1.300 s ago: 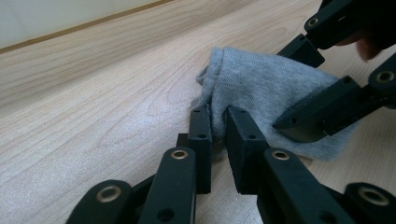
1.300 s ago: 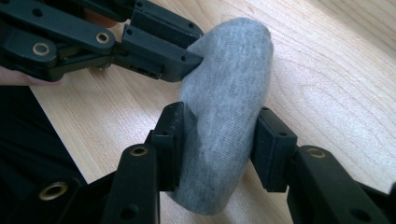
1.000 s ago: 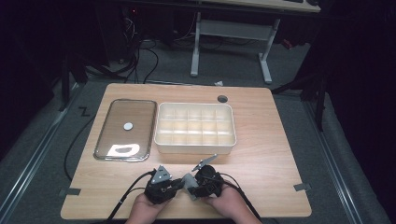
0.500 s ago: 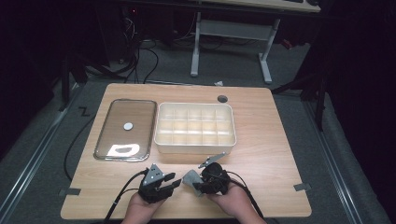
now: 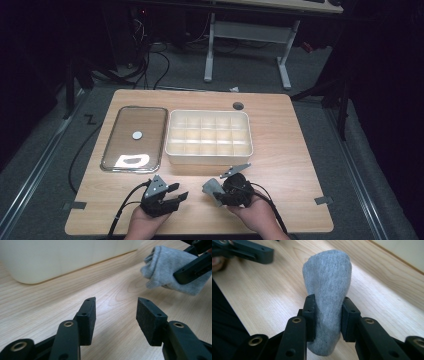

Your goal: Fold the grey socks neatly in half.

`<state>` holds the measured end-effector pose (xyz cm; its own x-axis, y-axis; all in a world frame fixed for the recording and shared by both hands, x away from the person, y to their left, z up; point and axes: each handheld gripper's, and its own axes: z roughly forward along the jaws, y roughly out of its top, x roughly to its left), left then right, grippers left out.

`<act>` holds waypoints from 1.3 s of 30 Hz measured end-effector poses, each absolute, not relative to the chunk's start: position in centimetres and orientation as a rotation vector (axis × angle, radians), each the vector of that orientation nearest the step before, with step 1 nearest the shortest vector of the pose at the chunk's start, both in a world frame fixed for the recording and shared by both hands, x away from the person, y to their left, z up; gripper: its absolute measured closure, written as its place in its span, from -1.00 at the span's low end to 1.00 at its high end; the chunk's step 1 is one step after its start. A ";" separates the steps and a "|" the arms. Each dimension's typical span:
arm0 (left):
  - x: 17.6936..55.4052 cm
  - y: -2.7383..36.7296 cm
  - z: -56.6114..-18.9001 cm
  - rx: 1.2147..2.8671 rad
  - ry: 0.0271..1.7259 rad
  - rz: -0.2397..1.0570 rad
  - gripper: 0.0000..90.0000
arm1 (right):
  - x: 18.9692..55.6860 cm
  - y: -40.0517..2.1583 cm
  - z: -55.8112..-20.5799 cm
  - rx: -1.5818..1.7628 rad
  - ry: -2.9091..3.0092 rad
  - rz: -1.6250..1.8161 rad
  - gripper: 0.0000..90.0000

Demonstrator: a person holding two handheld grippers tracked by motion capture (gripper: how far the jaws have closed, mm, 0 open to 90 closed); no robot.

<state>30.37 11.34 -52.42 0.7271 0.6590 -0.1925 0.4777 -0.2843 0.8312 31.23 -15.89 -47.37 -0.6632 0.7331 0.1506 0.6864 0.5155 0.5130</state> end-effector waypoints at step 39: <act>30.6 12.6 -52.8 1.971 0.883 0.307 -0.09 | 30.5 -23.6 -44.9 1.341 2.468 0.687 0.57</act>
